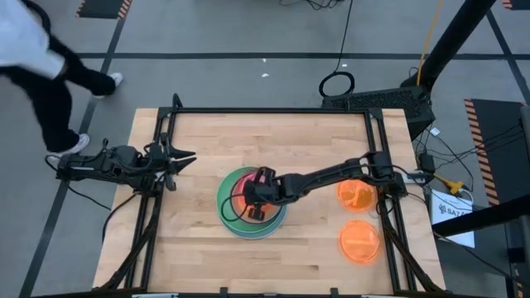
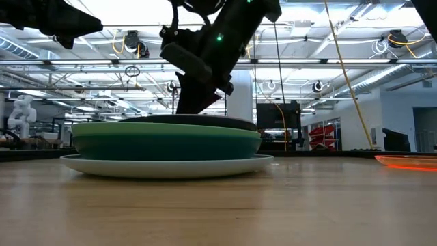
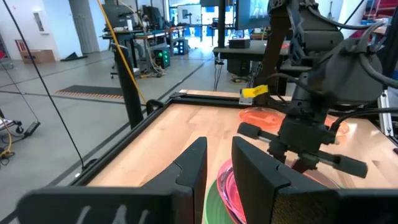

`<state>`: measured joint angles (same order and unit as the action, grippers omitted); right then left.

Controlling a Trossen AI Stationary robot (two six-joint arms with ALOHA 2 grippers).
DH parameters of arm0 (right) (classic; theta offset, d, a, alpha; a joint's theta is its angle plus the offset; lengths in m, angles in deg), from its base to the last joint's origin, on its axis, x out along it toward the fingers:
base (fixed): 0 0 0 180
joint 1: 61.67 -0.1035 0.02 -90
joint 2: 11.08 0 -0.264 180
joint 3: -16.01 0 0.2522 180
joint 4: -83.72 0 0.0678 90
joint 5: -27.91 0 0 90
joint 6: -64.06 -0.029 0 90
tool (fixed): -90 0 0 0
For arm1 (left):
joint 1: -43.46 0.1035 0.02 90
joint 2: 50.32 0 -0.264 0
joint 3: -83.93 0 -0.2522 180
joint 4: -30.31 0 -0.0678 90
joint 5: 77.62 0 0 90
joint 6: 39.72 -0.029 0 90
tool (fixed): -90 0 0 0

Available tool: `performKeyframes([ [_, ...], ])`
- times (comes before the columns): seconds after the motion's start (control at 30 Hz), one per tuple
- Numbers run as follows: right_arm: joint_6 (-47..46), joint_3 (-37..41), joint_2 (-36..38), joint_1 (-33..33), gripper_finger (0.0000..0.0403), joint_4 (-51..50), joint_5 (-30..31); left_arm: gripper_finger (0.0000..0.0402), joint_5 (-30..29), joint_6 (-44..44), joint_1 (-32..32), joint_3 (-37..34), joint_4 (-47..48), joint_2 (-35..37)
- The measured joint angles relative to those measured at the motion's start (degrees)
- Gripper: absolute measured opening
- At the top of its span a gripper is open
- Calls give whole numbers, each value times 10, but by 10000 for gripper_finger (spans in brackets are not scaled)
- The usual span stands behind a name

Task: Stack plastic plates
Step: Stack the transparent pink plate on top of the transparent orange plate, then stack the top transparent orange plate on top of the transparent pink plate

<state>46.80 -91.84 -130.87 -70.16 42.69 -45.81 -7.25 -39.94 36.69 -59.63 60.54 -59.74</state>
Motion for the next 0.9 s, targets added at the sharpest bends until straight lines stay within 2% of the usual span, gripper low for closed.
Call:
performKeyframes([
  [0.2,0,0,-21,1,1,8,-1,83,0,1,0,0,0,0],
  [0.33,0,0,-21,-2,1,37,-46,83,0,1,0,0,0,0],
  [0.53,16,1,-12,-11,1,68,-62,83,0,1,0,0,0,0],
  [0.73,19,1,-9,-13,2,58,-42,83,0,2,0,0,0,0],
  [0.9,-8,1,12,-14,2,-24,4,83,0,3,0,0,0,0],
])
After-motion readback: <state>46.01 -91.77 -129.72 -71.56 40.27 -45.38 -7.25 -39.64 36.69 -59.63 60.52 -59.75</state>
